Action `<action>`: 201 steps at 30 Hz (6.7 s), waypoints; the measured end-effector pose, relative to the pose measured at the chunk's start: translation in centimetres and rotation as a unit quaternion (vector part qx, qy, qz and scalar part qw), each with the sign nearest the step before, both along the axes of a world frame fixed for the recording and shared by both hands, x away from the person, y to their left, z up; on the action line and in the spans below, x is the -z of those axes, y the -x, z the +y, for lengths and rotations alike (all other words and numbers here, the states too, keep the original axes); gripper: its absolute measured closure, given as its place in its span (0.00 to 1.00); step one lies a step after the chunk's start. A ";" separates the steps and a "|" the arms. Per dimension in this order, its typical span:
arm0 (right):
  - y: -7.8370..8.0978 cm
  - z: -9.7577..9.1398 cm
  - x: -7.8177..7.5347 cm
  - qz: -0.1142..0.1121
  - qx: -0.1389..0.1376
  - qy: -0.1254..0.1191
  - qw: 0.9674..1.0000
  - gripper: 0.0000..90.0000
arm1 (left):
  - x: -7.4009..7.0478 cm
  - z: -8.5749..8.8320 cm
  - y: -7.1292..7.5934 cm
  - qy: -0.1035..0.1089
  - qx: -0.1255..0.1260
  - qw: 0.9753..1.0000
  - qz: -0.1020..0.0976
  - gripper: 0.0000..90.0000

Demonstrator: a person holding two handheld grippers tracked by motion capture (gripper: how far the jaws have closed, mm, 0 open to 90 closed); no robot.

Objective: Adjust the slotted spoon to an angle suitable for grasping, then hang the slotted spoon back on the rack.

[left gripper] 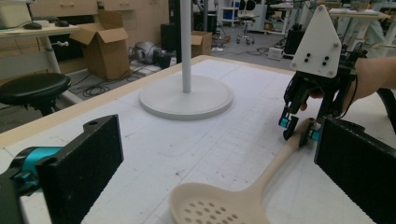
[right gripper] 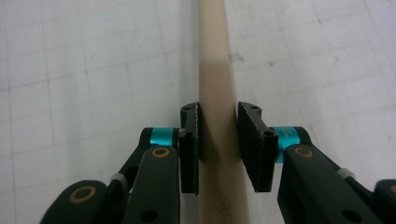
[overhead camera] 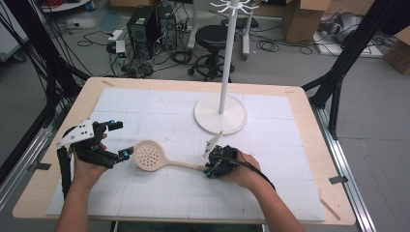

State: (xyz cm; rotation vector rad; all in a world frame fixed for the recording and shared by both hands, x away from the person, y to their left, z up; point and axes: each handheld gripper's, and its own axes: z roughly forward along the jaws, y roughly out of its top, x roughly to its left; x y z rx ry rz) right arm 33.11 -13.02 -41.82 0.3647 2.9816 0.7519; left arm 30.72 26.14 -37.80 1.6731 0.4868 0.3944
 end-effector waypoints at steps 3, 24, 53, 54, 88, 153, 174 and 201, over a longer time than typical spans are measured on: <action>-0.1 0.8 0.0 -0.006 -0.005 -0.005 1.000 0.79 | 0.0 0.0 0.0 0.000 0.001 1.000 0.000 0.02; -1.9 5.8 0.1 -0.008 -0.031 -0.010 0.999 0.75 | -0.1 0.2 0.0 0.005 0.000 1.000 -0.002 0.02; 2.4 -8.1 -5.9 -0.078 0.115 -0.230 0.963 0.40 | 0.0 -0.3 0.0 -0.004 0.006 1.000 0.001 0.02; 2.6 -8.6 -5.7 -0.079 0.120 -0.237 0.961 0.40 | 0.1 -0.3 0.0 -0.004 0.006 1.000 0.001 0.02; 3.4 -14.5 -5.5 -0.107 0.190 -0.376 0.901 0.15 | 0.3 -1.1 0.1 -0.016 0.032 0.999 0.008 0.02; 3.0 -15.8 -5.2 -0.107 0.210 -0.375 0.897 0.13 | 0.8 -14.9 -3.8 -0.318 0.139 0.935 0.070 0.16; 3.0 -15.7 -5.1 -0.101 0.209 -0.375 0.897 0.13 | 3.6 -17.5 -4.9 -0.399 0.186 0.889 0.129 0.46; 2.9 -15.5 -4.7 -0.098 0.209 -0.368 0.901 0.13 | 3.6 -18.6 -5.2 -0.445 0.190 0.861 0.154 0.71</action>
